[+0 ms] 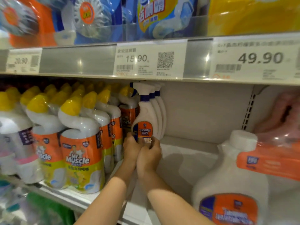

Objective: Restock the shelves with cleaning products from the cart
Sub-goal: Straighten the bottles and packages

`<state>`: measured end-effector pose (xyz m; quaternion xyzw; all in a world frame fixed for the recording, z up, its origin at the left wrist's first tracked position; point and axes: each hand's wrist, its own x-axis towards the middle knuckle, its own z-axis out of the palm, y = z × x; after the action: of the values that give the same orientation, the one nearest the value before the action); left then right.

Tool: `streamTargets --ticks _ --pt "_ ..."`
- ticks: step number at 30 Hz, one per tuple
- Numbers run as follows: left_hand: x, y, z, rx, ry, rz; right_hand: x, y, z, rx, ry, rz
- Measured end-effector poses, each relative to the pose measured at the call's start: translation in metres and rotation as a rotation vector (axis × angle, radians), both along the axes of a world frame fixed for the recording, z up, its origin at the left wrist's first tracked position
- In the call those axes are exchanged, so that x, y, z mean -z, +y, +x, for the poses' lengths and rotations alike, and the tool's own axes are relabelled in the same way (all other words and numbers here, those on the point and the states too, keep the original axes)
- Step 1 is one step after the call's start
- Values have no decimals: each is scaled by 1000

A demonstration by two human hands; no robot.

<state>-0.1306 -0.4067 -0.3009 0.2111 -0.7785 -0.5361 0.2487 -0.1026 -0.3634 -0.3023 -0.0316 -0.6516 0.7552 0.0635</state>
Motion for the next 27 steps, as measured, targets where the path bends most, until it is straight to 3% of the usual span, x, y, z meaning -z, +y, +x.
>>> streamTargets --ticks 3,7,14,17,22,27 --pt "-10 8 31 17 112 169 -13 9 25 -87 15 -78" --pt "-23 24 81 -69 205 253 -23 27 59 -173 17 -80" --pt "-31 88 211 -209 315 185 -21 105 152 -443 242 -81" --pt "-23 125 276 -254 325 186 -13 148 195 -643 291 -124" --pt "14 184 392 -369 290 180 18 200 275 -1042 192 -164" --pt "49 237 496 -640 299 301 53 229 357 -1391 73 -109"
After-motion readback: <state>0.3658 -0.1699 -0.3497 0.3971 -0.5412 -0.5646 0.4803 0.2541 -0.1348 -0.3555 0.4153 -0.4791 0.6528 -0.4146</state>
